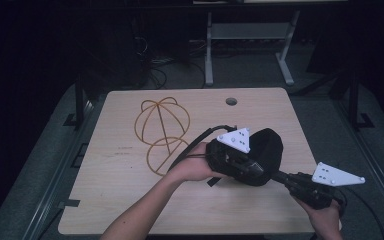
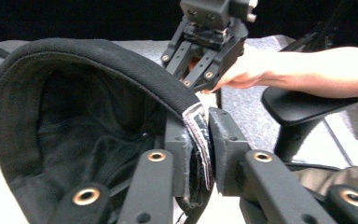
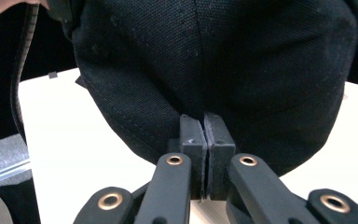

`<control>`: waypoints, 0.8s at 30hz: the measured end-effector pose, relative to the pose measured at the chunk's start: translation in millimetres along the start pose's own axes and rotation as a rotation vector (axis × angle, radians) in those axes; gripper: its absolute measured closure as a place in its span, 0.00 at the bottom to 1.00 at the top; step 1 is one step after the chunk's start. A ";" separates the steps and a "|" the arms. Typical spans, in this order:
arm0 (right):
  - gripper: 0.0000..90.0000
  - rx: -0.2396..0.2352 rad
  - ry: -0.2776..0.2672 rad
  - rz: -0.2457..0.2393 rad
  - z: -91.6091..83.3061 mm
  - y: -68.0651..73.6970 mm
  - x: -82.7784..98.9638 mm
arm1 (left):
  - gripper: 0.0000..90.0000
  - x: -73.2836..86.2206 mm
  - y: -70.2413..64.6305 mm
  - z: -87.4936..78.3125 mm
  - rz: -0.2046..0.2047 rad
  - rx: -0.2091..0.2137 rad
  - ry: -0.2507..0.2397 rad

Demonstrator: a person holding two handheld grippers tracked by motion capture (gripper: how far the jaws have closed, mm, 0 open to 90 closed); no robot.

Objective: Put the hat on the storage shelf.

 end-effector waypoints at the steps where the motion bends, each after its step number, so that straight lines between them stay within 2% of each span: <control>1: 0.98 0.005 0.002 0.000 -0.7 -0.6 -1.8 | 0.82 -0.2 0.8 -1.0 -0.001 -0.024 0.000; 5: 0.98 0.001 -0.002 0.007 -2.3 -1.5 -7.8 | 0.76 1.2 1.7 -7.4 0.006 -0.062 -0.001; 9: 0.98 0.004 0.017 0.021 -3.3 -4.1 -11.6 | 0.69 6.8 5.5 -16.4 -0.011 -0.099 0.002; 14: 0.98 0.013 0.014 0.036 -7.1 -8.6 -15.4 | 0.58 15.1 14.3 -33.3 -0.074 -0.141 -0.036; 17: 0.98 0.020 0.025 0.039 -8.8 -10.2 -17.5 | 0.47 19.6 16.6 -43.0 -0.109 -0.177 -0.067; 20: 0.98 0.021 0.028 0.045 -11.1 -10.8 -20.7 | 0.44 29.3 15.5 -50.8 -0.108 -0.201 -0.066; 24: 0.98 0.027 0.026 0.050 -15.2 -13.2 -25.6 | 0.43 44.3 12.2 -56.5 -0.119 -0.211 -0.059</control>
Point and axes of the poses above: each handheld gripper's, and its own axes: z roughly forward along the jaws, x roughly out of its underside, y roughly to its left, the point moved 6 cm from there along z, roughly forward along the jaws, and after that the axes turned 14 degrees about -x, right-handed, at the moved point
